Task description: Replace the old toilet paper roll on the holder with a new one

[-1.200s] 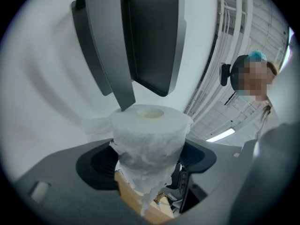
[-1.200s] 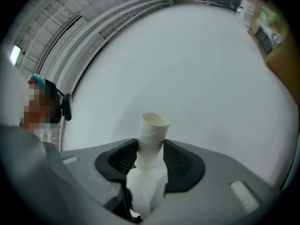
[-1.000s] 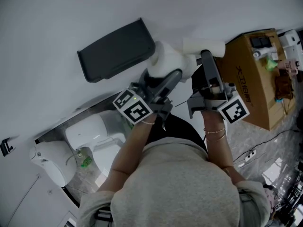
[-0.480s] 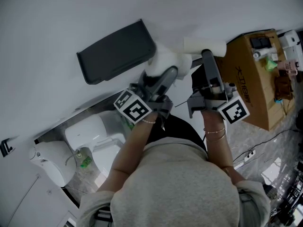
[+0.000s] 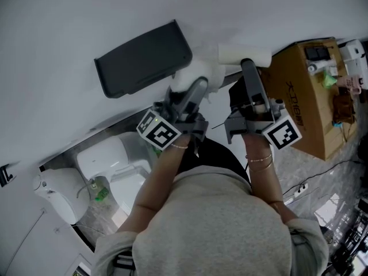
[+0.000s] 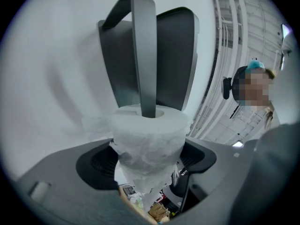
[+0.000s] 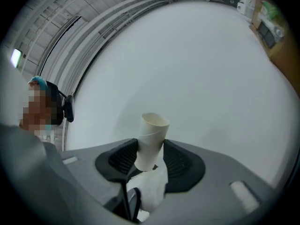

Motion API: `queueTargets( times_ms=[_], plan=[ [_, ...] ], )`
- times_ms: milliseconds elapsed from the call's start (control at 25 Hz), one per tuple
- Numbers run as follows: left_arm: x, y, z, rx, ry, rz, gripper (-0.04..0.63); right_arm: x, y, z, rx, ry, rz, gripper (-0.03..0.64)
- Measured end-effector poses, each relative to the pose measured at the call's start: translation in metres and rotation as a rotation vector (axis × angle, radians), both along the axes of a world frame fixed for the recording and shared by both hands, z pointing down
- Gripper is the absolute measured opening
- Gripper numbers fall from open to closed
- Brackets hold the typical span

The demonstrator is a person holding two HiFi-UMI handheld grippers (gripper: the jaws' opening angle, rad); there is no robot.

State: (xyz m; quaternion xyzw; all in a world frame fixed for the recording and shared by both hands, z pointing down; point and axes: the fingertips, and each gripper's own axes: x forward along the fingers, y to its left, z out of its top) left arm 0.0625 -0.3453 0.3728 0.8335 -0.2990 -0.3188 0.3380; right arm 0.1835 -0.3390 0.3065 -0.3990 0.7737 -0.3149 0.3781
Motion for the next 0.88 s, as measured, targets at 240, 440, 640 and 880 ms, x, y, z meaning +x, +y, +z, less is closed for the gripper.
queueTargets(
  times_ms=[240,440,640,880],
  plan=[
    [-0.007,0.001,-0.001,0.011,0.028,-0.039,0.405,-0.008,0.002,0.005,-0.01,0.0,-0.034,0.179],
    [-0.028,0.006,-0.004,0.011,0.057,-0.047,0.405,-0.031,0.006,0.001,0.001,0.011,-0.052,0.179],
    [-0.028,0.007,-0.005,0.01,0.076,-0.058,0.405,-0.032,0.01,0.0,0.003,0.014,-0.057,0.179],
    [-0.055,0.008,-0.006,0.011,0.16,-0.123,0.405,-0.037,0.015,0.0,0.006,0.031,-0.056,0.179]
  ],
)
